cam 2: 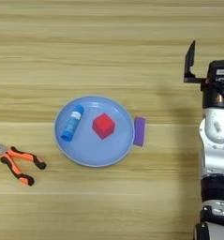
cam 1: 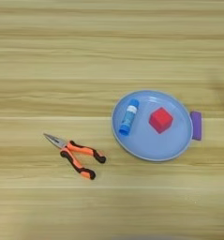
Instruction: Move the objects on the table
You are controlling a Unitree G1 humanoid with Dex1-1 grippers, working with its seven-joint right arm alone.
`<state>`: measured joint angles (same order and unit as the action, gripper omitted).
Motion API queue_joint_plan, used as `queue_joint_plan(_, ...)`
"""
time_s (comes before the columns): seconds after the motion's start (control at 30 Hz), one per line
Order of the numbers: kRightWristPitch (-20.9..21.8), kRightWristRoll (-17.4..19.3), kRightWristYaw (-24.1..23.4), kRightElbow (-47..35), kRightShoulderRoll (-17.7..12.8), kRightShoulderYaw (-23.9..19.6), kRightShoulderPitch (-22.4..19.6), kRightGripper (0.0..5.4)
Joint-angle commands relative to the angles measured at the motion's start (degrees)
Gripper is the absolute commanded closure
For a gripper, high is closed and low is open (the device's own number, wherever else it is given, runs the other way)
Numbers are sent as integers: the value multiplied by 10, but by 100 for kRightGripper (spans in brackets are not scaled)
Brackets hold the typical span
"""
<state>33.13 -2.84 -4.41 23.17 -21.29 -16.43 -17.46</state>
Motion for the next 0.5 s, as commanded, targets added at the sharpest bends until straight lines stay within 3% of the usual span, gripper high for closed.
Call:
queue_joint_plan(0.03, 10, -5, 0, -35, -23, -6, -20, 3)
queue_joint_plan(0.5, 28, -15, 1, -41, -27, -7, 2, 3)
